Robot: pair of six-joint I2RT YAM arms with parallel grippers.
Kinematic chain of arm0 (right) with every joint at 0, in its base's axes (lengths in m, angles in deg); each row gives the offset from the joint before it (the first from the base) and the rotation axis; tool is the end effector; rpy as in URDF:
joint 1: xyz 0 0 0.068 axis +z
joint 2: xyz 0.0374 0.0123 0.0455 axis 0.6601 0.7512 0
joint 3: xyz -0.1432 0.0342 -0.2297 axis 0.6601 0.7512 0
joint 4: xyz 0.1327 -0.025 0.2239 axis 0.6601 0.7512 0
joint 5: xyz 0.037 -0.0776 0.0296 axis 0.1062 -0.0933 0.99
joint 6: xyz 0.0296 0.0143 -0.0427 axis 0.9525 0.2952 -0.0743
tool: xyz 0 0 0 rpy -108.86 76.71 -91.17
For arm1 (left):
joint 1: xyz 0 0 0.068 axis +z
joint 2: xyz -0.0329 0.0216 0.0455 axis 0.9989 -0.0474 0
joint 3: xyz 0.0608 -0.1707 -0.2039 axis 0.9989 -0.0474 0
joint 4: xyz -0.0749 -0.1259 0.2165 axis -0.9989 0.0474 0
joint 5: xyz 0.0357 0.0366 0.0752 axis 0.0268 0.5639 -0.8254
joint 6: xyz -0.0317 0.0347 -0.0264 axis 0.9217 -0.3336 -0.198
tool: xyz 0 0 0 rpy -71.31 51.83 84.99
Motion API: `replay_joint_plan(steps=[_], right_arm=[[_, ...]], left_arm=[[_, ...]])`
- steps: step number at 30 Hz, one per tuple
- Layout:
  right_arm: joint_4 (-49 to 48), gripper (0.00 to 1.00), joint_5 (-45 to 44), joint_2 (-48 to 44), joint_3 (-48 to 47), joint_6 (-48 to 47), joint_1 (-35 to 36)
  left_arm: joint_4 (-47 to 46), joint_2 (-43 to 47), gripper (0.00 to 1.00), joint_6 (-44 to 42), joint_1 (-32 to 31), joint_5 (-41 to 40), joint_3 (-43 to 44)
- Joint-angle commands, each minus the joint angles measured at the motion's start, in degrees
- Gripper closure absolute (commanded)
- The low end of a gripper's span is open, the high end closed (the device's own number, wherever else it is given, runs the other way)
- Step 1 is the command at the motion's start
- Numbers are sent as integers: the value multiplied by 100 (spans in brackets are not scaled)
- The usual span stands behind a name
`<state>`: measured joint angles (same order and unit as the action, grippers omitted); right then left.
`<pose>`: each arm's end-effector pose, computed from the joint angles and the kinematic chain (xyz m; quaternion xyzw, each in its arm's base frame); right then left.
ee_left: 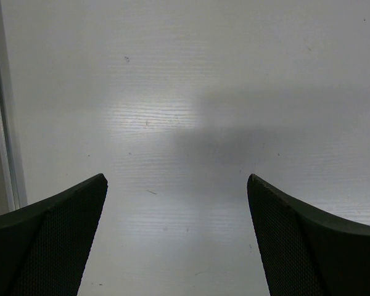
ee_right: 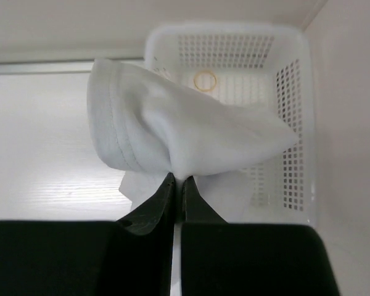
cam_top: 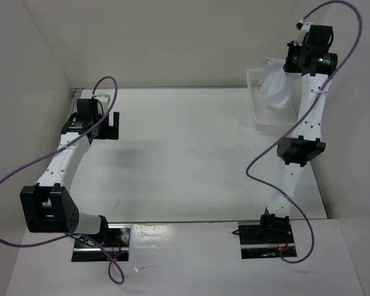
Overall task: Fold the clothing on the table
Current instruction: Grab the skirt from the pile, then move the skirt to the center of the board
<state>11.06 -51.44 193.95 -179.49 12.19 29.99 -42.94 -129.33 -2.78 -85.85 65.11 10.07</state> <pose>0.4530 -0.0863 0.4323 0.0025 0.8804 -0.0246 0.4737 0.3019 0.0103 0.3062 -0.0369 0.9121 0.0353 0.4068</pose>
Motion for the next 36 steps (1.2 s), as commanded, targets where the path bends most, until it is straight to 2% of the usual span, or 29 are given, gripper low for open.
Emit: replay_joint_plan(steps=[1,6,9,10,11,12,13,14,15,16,17,18,19,21,25,28,32,34,36], right_arm=[[335,100,511,-1182,357,74,-38],[564,100,1224,-2150,1288,-189,181],[451,100,446,-3151,2684,-453,1620],[241,100,172,-3424,3105,-384,2015],[-291,100,-144,-3696,3988,-331,2828],[-540,100,-756,-4203,4397,-278,3245],[-717,100,-988,-4365,4932,-190,3597],[-806,100,-1139,-4462,5094,-129,4097],[-807,96,-1140,-4516,5217,-76,4232],[-885,86,-1140,-4516,5514,-23,4295],[-1051,41,-1140,-4647,5718,-23,4295],[-1175,27,-1331,-4700,5946,30,4295],[-1332,18,-1525,-4762,6488,30,4295],[-1763,7,-2060,-4885,7235,30,4234],[-2134,4,-2773,-4903,7942,83,3830],[-2195,4,-2775,-4981,8241,136,3969],[-2143,4,-2205,-5263,8488,-83,4909],[-2038,4,-1819,-5263,8541,-162,5025],[-1967,4,-1606,-5263,8619,-163,5025]], left_arm=[[-104,230,0,-117,33,128,-14],[-104,344,0,-117,33,234,-14],[-104,397,0,-170,33,287,-14],[-104,397,0,-170,33,287,-14],[-104,458,0,-170,33,287,-14],[-104,458,0,-170,33,287,-14],[-104,458,0,-170,33,287,-14],[-104,528,0,-170,33,287,-14],[-104,528,0,-170,33,287,-14],[-104,528,0,-170,33,348,-66],[-104,528,0,-170,33,348,-67],[-104,528,0,-222,33,348,-67],[-104,528,0,-222,33,400,-67],[-104,528,0,-222,33,401,-67],[-104,528,0,-222,33,454,-67],[-104,528,0,-222,33,506,-67],[-51,528,0,-337,33,612,-67],[1,650,0,-337,33,612,-15],[1,992,0,-529,33,1039,-119]])
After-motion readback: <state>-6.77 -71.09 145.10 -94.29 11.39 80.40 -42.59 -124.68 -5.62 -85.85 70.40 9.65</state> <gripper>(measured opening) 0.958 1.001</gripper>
